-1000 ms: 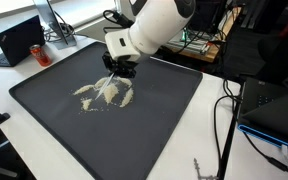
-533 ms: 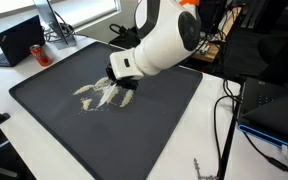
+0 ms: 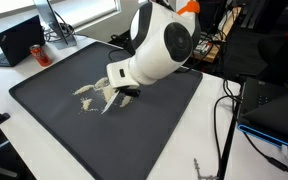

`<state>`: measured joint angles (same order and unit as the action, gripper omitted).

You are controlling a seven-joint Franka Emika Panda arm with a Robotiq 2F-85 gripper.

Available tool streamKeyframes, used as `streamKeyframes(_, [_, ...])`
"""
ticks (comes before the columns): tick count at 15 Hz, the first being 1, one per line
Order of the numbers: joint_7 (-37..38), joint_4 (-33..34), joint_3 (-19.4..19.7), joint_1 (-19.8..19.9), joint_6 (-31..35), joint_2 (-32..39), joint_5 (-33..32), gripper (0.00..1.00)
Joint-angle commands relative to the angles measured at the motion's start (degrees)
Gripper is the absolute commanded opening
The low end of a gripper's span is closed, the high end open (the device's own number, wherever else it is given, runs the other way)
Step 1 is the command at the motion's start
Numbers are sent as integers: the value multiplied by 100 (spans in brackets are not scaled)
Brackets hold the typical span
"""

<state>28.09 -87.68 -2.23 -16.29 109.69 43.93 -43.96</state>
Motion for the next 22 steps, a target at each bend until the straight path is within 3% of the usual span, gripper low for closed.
streamKeyframes(1, [-541,36,-16,278,247,-188,520,1])
streamKeyframes(6, [-1551,53,21,825,884,-386,1261,1])
streamKeyframes(14, [-3480,505,30,1765,645,-561,2993,1])
streamKeyframes(18, [-4079,778,38,2216,580,-567,3619,1])
streamKeyframes(22, [-4576,757,-100,2917,742,-658,4775,1])
